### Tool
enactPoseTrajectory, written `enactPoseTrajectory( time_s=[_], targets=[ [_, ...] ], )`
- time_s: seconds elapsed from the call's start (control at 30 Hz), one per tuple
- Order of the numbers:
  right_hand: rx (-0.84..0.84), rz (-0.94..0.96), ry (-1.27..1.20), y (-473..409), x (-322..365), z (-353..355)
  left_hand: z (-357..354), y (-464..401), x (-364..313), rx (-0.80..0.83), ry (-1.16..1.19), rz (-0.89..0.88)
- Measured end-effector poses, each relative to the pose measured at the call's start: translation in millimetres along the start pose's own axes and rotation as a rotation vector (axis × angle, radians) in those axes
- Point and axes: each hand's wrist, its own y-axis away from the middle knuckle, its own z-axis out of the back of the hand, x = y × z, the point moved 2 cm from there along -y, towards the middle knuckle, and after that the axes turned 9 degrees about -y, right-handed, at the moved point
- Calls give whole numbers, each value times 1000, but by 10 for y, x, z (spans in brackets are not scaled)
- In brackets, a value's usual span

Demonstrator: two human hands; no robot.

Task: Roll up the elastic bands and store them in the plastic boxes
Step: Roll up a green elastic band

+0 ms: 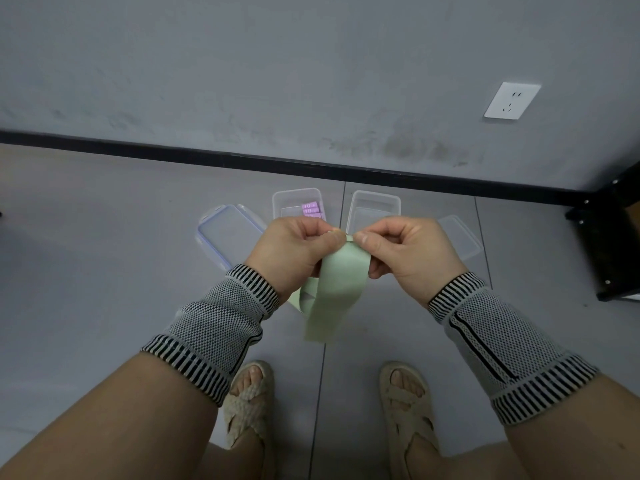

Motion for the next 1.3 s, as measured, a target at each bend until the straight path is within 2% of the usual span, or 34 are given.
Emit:
enactPoseTrajectory(
  time_s=[0.17,0.5,0.87,1.3],
  targets=[
    [-20,10,44,5,-10,16,-9,12,-9,36,10,43],
    [4,-2,-40,-39,-68,-13,-18,19,-27,66,179,142],
    [-9,3,-105,-69,-85,-15,-36,27,-25,80,251,145],
    [39,-24,-252,-69,-108,-26,-40,24,-53,15,178,72]
  ],
)
